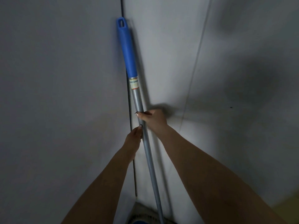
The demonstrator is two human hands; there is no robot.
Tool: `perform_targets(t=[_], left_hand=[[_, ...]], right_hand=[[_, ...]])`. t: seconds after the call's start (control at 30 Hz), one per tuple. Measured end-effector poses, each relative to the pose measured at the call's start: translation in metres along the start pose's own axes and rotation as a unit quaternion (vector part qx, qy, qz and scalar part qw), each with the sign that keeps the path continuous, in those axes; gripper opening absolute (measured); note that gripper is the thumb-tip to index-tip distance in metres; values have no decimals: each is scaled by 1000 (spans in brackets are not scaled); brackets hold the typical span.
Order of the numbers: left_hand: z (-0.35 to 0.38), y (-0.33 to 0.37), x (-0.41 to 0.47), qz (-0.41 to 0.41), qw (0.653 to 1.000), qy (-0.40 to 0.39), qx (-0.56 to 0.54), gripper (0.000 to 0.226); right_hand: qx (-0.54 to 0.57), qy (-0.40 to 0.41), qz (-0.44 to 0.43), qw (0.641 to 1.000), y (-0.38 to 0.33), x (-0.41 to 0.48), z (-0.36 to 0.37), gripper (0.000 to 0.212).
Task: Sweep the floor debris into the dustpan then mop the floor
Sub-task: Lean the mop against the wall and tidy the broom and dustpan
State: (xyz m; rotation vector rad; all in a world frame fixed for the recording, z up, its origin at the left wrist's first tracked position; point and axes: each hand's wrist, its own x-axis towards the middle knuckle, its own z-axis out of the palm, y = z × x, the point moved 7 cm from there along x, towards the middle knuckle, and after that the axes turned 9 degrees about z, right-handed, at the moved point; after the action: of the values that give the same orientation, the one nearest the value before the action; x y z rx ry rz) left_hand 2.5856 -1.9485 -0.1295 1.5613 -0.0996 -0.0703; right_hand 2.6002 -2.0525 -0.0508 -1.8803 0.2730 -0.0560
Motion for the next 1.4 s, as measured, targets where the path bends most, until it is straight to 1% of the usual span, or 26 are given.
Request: perform_targets(t=[0.13, 0.27, 0.33, 0.4, 0.5, 0.63, 0.7, 0.77, 0.8, 0.83, 0.93, 1.03, 1.1, 1.17, 1.3, 1.4], left_hand=[[6, 1, 10, -1, 999, 35, 30, 33], [6, 4, 17, 9, 993, 73, 90, 31], [4, 4, 18, 17, 991, 77, 108, 31], [3, 3, 18, 17, 992, 75, 102, 30], [3, 2, 18, 2, 989, 76, 125, 32], [-2, 3, 12, -26, 985, 89, 142, 31], [-5, 5, 3, -36, 988, 92, 120, 32], [-10, 9, -5, -41, 990, 102, 86, 39], [-12, 14, -9, -34, 990, 105, 83, 41], [-14, 20, -13, -27, 990, 107, 88, 40], [-20, 38, -30, -13, 990, 119, 71, 40], [-26, 52, -53, 1, 990, 134, 45, 37], [-31, 64, -73, 8, 988, 150, 31, 36], [-36, 76, -93, 17, 986, 163, 6, 36], [-42, 94, -134, 25, 986, 166, -19, 37], [-45, 98, -171, 20, 983, 181, -23, 38]], right_hand=[[8, 11, -8, 1000, 3, 10, -3, 26], [7, 29, -3, 1000, 6, 19, -4, 27], [-1, 32, -4, 999, 5, 22, -4, 30], [-5, 30, -4, 1000, 6, 22, -3, 33], [-1, 19, 1, 1000, 7, 21, -3, 33], [32, 5, 16, 999, 15, 13, -3, 24], [35, 6, 25, 999, 21, 5, -5, 31], [25, 1, 43, 999, 27, -2, -8, 27], [18, -1, 53, 998, 28, -7, -11, 23], [17, -3, 61, 998, 28, -13, -14, 25], [21, -19, 66, 997, 23, -32, -20, 43], [32, -45, 81, 995, 24, -54, -24, 38], [41, -58, 86, 994, 23, -70, -28, 43], [63, -71, 84, 992, 21, -86, -31, 43], [97, -97, 90, 986, 19, -119, -37, 50], [108, -123, 85, 983, 20, -147, -40, 48]])
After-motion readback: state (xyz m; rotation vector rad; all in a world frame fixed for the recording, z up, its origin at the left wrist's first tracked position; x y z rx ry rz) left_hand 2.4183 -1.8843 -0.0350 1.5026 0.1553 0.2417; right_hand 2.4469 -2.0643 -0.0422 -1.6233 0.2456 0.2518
